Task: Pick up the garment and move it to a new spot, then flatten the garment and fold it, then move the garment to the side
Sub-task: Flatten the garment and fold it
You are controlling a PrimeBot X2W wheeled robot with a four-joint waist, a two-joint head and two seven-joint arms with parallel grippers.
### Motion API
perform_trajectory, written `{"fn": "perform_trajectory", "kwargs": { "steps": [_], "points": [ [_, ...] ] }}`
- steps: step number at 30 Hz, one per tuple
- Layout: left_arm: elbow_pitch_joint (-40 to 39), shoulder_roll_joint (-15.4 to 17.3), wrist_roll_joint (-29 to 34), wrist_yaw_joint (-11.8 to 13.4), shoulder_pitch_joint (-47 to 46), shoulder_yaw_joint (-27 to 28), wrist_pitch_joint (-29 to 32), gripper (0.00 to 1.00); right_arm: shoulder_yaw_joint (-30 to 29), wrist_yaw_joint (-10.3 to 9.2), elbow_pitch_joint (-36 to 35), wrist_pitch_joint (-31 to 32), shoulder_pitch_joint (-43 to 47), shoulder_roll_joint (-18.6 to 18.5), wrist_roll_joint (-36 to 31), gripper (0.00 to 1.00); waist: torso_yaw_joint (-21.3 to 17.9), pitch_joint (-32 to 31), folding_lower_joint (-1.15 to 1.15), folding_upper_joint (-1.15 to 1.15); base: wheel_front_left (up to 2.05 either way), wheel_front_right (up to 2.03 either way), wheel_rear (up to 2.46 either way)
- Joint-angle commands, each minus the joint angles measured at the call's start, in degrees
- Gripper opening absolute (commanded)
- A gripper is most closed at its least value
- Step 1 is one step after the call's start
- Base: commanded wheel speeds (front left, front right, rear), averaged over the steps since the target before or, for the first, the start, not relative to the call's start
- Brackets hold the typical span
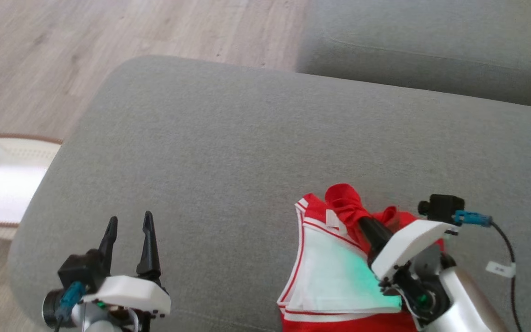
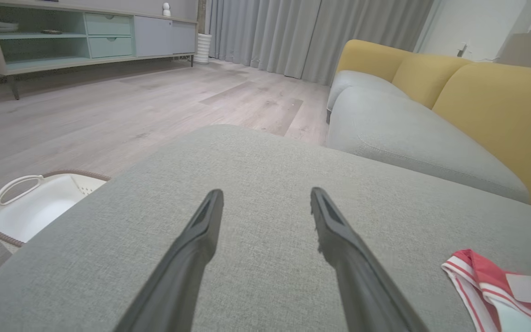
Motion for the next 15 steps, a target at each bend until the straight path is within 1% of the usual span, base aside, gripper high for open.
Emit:
{"fn": "perform_trajectory", "kwargs": {
  "steps": [1, 5, 6, 7, 8, 11, 15],
  "points": [
    [-1.91, -0.06, -0.23, 0.11, -3.63, 1.83, -0.7, 1.0, 2.06, 0.4, -0.71, -1.31, -3.85, 0.75, 0.94, 0.0, 1.09, 0.61, 0.0, 0.0, 0.0, 0.0, 0.0],
    [-1.84, -0.06, -0.3, 0.2, -3.68, 1.6, -0.7, 1.0, 5.35, 0.4, 4.58, -3.2, -5.54, 0.77, 3.38, 0.0, 1.97, 1.1, 0.0, 0.0, 0.0, 0.0, 0.0],
    [-1.78, -0.06, -0.3, 0.18, -3.7, 1.64, -0.7, 1.0, 6.17, 0.4, 5.83, -3.46, -5.93, 0.77, 4.03, 0.26, 2.06, 1.16, 0.0, 0.0, 0.0, 0.0, 0.0],
    [-1.74, -0.06, -0.29, 0.18, -3.72, 1.71, -0.7, 1.0, 6.93, 0.4, 6.91, -3.92, -6.39, 0.77, 4.52, 0.84, 2.08, 1.21, 0.0, 0.0, 0.0, 0.0, 0.0],
    [-1.71, -0.06, -0.28, 0.2, -3.72, 1.78, -0.7, 1.0, 7.69, 0.4, 7.75, -4.44, -6.89, 0.77, 5.0, 1.0, 2.05, 1.24, 0.0, 0.0, 0.0, 0.0, 0.0],
    [-1.54, -0.06, -0.16, 0.31, -3.66, 2.16, -0.7, 1.0, 10.08, 0.4, 7.74, -6.26, -8.12, 0.78, 7.77, 1.0, 1.5, 1.04, 0.0, 0.0, 0.0, 0.0, 0.0],
    [-1.56, -0.06, 0.04, 0.44, -3.47, 2.51, -0.7, 1.0, 10.54, 0.4, 3.41, -8.43, -8.87, 0.56, 11.46, 1.0, 0.01, 0.45, 0.0, 0.0, 0.0, 0.0, 0.0]
  ]
}}
